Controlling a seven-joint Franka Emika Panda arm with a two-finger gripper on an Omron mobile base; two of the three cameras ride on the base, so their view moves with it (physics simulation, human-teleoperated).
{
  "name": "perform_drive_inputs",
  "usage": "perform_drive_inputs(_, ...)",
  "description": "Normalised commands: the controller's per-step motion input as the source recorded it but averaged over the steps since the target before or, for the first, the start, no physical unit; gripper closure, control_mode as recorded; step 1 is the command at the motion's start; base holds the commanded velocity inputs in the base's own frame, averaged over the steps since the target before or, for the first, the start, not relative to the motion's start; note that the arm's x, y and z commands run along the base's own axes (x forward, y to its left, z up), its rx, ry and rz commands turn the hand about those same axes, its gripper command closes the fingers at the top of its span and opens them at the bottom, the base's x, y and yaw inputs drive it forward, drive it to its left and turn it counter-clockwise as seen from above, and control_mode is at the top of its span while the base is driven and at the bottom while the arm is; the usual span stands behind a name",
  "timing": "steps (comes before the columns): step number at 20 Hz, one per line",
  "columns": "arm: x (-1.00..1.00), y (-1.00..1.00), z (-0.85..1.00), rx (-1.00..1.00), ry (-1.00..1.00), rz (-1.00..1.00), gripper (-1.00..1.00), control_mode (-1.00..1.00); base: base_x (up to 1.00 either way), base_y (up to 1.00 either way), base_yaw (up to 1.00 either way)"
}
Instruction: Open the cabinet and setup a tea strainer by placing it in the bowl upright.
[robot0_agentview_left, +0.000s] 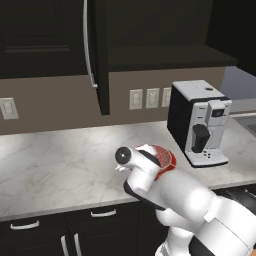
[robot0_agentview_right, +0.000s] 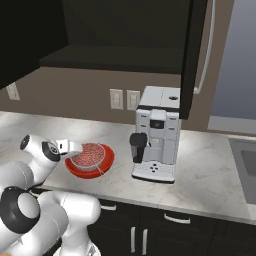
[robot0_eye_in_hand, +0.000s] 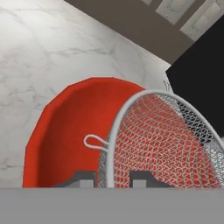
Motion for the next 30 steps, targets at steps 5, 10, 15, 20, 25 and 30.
perform_drive_inputs(5, 0.10, 0.04, -0.09, 0.00, 0.00, 0.00, 1.00, -1.00, 0.00, 0.00, 0.00)
perform_drive_inputs(10, 0.03, 0.03, -0.08, 0.00, 0.00, 0.00, -1.00, -1.00, 0.00, 0.00, 0.00)
perform_drive_inputs(15, 0.00, 0.00, 0.00, 0.00, 0.00, 0.00, -1.00, -1.00, 0.00, 0.00, 0.00)
perform_drive_inputs(20, 0.00, 0.00, 0.00, 0.00, 0.00, 0.00, -1.00, -1.00, 0.00, 0.00, 0.00)
perform_drive_inputs(25, -0.06, 0.00, 0.11, 0.00, 0.00, 0.00, -1.00, -1.00, 0.00, 0.00, 0.00)
perform_drive_inputs(30, -0.19, 0.00, 0.50, 0.07, 0.04, -0.01, -1.00, -1.00, 0.00, 0.00, 0.00)
